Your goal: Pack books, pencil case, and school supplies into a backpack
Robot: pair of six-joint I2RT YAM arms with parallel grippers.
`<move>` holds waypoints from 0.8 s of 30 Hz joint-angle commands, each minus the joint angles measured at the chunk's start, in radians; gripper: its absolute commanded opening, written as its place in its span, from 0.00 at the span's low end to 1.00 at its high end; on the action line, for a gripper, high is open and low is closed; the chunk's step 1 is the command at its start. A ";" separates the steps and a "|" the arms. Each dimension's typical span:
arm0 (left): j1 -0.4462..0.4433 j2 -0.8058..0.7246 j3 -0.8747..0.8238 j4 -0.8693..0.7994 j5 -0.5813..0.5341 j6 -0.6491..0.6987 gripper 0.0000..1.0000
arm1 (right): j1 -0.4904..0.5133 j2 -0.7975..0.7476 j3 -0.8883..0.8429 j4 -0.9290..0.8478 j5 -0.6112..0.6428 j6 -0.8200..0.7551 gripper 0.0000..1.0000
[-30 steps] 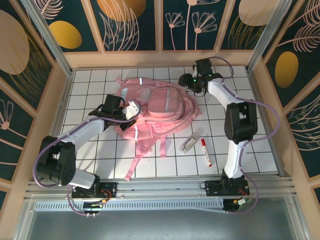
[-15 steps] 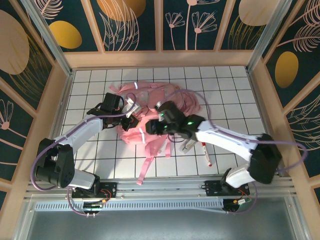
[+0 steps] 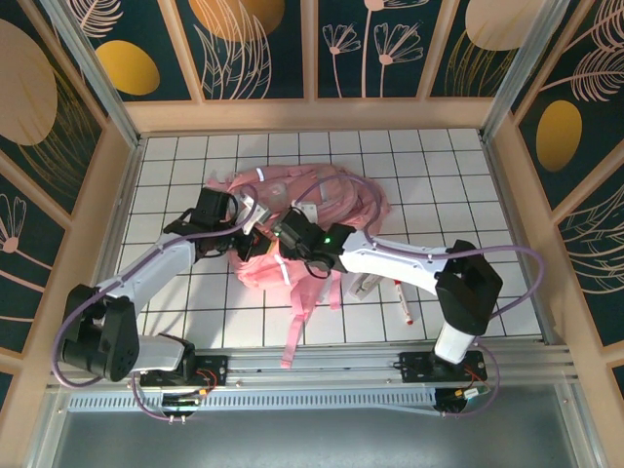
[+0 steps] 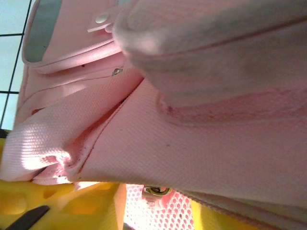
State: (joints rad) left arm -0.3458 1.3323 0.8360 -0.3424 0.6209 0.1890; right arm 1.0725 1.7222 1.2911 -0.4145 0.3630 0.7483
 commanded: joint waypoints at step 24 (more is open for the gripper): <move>-0.001 -0.067 -0.028 0.081 -0.080 0.066 0.00 | 0.017 -0.004 0.065 -0.354 0.244 0.193 0.00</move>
State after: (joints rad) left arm -0.3607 1.3075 0.7975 -0.3164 0.5594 0.2237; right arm 1.1328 1.7836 1.4029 -0.6838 0.5636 0.9592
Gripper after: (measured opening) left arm 0.047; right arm 0.079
